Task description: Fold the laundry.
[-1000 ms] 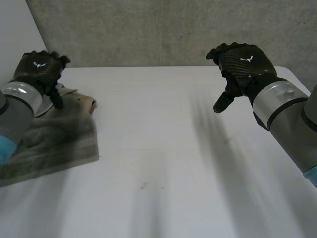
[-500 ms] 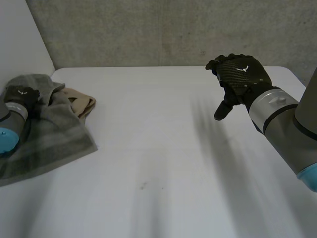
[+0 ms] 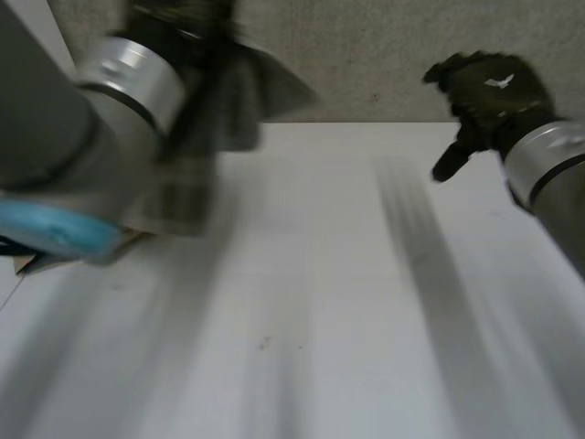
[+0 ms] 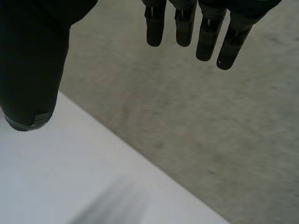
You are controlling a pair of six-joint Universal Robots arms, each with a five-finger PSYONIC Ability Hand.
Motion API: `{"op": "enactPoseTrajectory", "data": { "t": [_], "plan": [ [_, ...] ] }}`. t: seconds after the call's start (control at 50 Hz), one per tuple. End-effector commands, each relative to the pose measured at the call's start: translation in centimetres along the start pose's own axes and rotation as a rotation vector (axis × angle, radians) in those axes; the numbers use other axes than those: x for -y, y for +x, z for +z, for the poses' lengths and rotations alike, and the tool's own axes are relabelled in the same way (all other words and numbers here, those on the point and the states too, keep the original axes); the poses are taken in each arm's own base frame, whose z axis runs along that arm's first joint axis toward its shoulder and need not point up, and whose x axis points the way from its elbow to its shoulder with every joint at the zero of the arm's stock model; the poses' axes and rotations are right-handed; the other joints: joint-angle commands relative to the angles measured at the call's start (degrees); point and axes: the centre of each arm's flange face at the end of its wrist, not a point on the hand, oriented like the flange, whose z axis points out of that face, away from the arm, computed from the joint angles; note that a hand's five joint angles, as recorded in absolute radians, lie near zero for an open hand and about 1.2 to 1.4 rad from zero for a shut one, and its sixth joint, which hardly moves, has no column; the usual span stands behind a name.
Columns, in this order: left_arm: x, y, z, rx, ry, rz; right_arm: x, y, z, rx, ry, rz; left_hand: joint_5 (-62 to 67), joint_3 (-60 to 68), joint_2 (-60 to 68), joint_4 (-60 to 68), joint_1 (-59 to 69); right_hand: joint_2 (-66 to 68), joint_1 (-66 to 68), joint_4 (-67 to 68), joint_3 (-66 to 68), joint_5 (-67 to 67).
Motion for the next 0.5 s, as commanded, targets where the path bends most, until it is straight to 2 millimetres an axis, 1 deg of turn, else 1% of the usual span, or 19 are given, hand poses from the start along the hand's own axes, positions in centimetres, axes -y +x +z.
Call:
{"op": "enactPoseTrajectory", "data": {
  "t": [0.02,0.04,0.08,0.1,0.12,0.14,0.16,0.18,0.2,0.24,0.26,0.32,0.34,0.42,0.46,0.5],
  "plan": [
    [-4.4,8.5,-3.3,-0.213,-0.139,-0.040,1.3,4.4,0.6,-0.123,0.041,-0.008,15.66,11.91,11.66,11.57,15.25,-2.14,-1.05,-3.02,-1.94,-3.42],
    [-6.5,10.1,-3.9,-0.247,-0.194,-0.036,1.3,4.6,0.7,-0.128,0.042,-0.008,15.66,11.91,11.66,11.57,15.25,-2.14,-1.05,-3.02,-1.94,-3.42],
    [-8.7,11.4,-4.6,-0.272,-0.261,-0.026,1.6,4.8,0.6,-0.132,0.049,-0.011,15.66,11.91,11.66,11.57,15.25,-2.14,-1.05,-3.02,-1.94,-3.42],
    [-9.8,11.9,-5.0,-0.281,-0.302,-0.012,1.8,5.0,0.5,-0.136,0.054,-0.013,12.35,8.61,8.35,8.26,11.94,-2.14,-1.05,-3.02,-1.94,-3.42],
    [-11.9,12.5,-6.1,-0.302,-0.398,0.023,1.9,5.0,0.5,-0.137,0.056,-0.014,-1.67,-5.42,-5.67,-5.76,-2.08,-2.14,-1.05,-3.02,-1.94,-3.42],
    [-12.9,12.7,-6.7,-0.316,-0.453,0.052,1.9,5.0,0.5,-0.136,0.054,-0.014,-11.80,-15.55,-15.80,-15.90,-12.21,-2.14,-1.05,-3.02,-1.94,-3.42],
    [-13.8,12.7,-7.4,-0.330,-0.513,0.090,1.8,5.1,0.5,-0.138,0.052,-0.014,-26.39,-30.14,-30.39,-30.48,-26.80,-2.14,-1.05,-3.02,-1.94,-3.42],
    [-14.6,12.6,-8.2,-0.344,-0.588,0.151,1.8,5.0,0.4,-0.133,0.052,-0.015,-45.19,-48.93,-49.19,-49.28,-45.60,-2.14,-1.05,-3.02,-1.94,-3.42],
    [-14.7,12.3,-8.5,-0.345,-0.623,0.180,1.8,4.9,0.4,-0.128,0.052,-0.015,-51.37,-55.12,-55.37,-55.46,-51.78,-2.14,-1.05,-3.02,-1.94,-3.42],
    [-14.1,11.8,-8.6,-0.327,-0.640,0.217,1.8,4.8,0.4,-0.118,0.048,-0.016,-53.79,-57.53,-57.79,-57.88,-54.19,-2.14,-1.05,-3.02,-1.94,-3.42],
    [-13.1,11.3,-7.9,-0.280,-0.607,0.223,1.6,4.7,0.4,-0.104,0.039,-0.015,-54.12,-57.87,-58.12,-58.22,-54.53,-2.14,-1.05,-3.02,-1.94,-3.42],
    [-11.2,10.5,-6.9,-0.226,-0.532,0.207,1.5,4.5,0.2,-0.080,0.025,-0.011,-54.13,-57.87,-58.13,-58.22,-54.53,-2.14,-1.05,-3.02,-1.94,-3.42],
    [-9.7,10.0,-6.3,-0.199,-0.473,0.191,1.4,4.3,0.2,-0.061,0.016,-0.009,-53.96,-57.70,-57.96,-58.05,-54.37,-2.14,-1.05,-3.02,-1.94,-3.42],
    [-7.2,9.3,-6.0,-0.164,-0.387,0.158,0.8,3.9,0.4,-0.025,-0.015,-0.006,-53.46,-57.20,-57.46,-57.55,-53.86,-2.14,-1.05,-3.02,-1.94,-3.42],
    [-7.0,9.4,-6.3,-0.167,-0.381,0.144,0.7,3.8,0.3,-0.019,-0.025,-0.008,-52.95,-56.70,-56.95,-57.04,-53.36,-2.14,-1.05,-3.02,-1.94,-3.42],
    [-6.9,9.8,-6.9,-0.185,-0.384,0.114,0.9,3.8,0.1,-0.011,-0.046,-0.030,-52.78,-56.53,-56.78,-56.87,-53.19,-2.14,-1.05,-3.02,-1.94,-3.42]
  ]
}}
